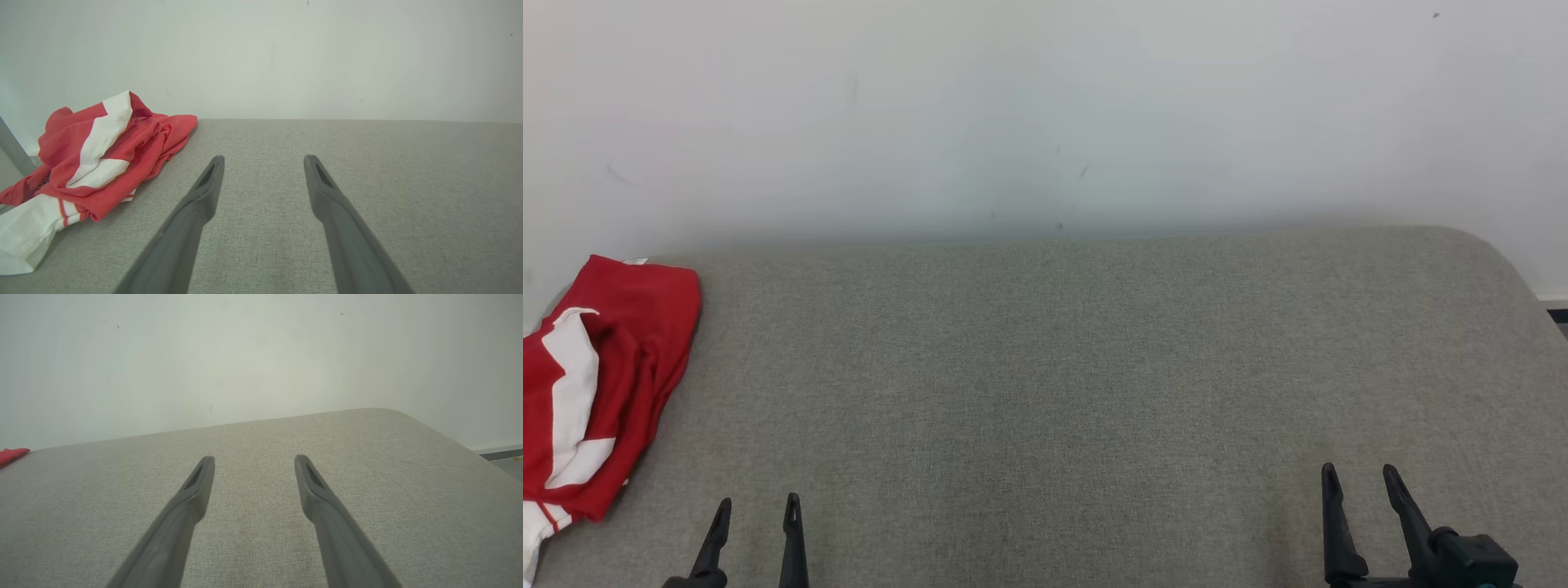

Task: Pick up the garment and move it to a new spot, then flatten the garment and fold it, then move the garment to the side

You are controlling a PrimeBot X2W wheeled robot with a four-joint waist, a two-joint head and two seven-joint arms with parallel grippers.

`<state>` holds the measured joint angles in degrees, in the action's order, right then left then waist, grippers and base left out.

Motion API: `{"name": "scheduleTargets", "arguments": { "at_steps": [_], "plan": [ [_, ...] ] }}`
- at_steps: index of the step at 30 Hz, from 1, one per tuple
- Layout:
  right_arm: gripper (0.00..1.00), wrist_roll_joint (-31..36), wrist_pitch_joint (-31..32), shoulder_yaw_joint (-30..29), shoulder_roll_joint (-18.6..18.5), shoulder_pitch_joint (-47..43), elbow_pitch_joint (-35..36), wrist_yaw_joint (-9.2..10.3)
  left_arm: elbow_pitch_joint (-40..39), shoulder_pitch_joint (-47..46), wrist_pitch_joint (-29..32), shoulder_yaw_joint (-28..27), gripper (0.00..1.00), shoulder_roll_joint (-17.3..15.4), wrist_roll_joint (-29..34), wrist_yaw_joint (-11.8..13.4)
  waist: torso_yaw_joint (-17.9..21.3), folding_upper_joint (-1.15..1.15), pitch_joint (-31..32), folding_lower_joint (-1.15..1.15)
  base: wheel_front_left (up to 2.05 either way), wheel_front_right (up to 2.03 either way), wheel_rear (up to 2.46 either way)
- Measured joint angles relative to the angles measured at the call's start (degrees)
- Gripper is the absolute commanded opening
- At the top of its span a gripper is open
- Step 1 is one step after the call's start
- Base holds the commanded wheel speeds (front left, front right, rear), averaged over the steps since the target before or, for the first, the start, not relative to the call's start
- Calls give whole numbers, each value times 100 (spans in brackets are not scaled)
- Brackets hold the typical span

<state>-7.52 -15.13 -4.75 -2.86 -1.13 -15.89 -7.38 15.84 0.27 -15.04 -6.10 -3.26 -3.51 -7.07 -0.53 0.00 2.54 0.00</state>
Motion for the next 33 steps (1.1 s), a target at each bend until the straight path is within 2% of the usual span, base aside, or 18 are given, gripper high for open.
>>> {"name": "scheduleTargets", "arguments": {
  "at_steps": [33],
  "plan": [
    [100,-196,0,123,0,98,-211,0,204,-51,0,-114,100,29,-167,-33,-24,0,-21,0,0,0,0]
  ]
}}
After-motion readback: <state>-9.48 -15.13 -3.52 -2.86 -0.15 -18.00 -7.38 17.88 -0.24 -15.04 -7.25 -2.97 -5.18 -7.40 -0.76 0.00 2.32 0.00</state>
